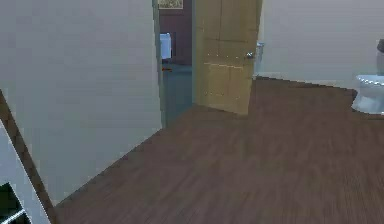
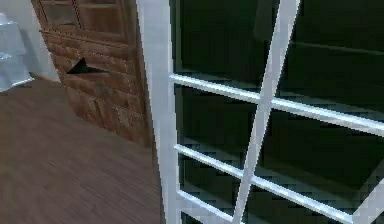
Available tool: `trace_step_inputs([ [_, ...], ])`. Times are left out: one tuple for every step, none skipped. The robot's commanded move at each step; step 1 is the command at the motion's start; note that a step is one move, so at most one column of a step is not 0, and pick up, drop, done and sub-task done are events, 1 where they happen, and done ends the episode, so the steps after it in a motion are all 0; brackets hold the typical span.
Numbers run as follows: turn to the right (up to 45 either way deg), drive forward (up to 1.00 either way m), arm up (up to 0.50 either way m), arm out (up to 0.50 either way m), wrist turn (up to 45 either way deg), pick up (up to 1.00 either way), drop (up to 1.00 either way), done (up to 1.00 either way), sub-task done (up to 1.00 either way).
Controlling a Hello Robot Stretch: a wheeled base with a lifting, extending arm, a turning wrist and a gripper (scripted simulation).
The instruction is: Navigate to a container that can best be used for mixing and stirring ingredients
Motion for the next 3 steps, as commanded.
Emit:
trace_step_inputs([
  [-45.0, 0.0, 0.0, 0.0, 0.0, 0.0, 0.0, 0.0, 0.0],
  [-15.0, 0.0, 0.0, 0.0, 0.0, 0.0, 0.0, 0.0, 0.0],
  [0.0, 0.05, 0.0, 0.0, 0.0, 0.0, 0.0, 0.0, 0.0],
])
